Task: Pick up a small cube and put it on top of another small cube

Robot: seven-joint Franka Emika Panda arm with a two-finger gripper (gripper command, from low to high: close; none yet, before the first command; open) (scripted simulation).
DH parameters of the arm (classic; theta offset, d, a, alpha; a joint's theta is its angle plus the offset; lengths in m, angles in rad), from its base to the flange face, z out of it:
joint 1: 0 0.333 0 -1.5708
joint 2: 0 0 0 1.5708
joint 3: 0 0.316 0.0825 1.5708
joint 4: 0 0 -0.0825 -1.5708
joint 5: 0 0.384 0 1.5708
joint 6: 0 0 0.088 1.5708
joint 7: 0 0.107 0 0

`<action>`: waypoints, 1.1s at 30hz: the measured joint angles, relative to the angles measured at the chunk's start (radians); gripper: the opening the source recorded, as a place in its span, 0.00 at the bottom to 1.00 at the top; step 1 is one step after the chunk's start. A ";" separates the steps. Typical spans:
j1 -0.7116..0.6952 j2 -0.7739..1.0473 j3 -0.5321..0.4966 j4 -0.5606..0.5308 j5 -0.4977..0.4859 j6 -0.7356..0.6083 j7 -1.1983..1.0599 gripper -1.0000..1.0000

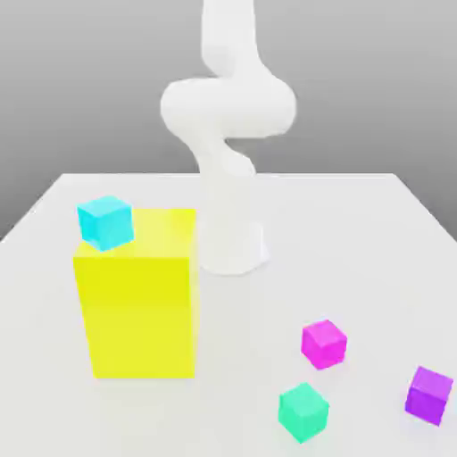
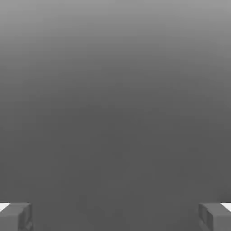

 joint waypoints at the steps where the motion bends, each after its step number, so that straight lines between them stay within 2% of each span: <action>1: 0.011 0.039 -0.002 -0.010 0.003 0.018 -0.016 0.50; 17: 0.135 0.623 0.014 -0.158 0.034 0.285 -0.254 0.50; 24: 0.171 0.876 0.028 -0.223 -0.008 0.401 -0.317 0.50; 29: 0.182 1.057 0.021 -0.203 -0.027 0.534 -0.317 0.50; 30: 0.183 1.092 0.019 -0.197 -0.029 0.562 -0.316 0.00; 33: 0.183 1.092 0.020 -0.197 -0.029 0.562 -0.316 0.00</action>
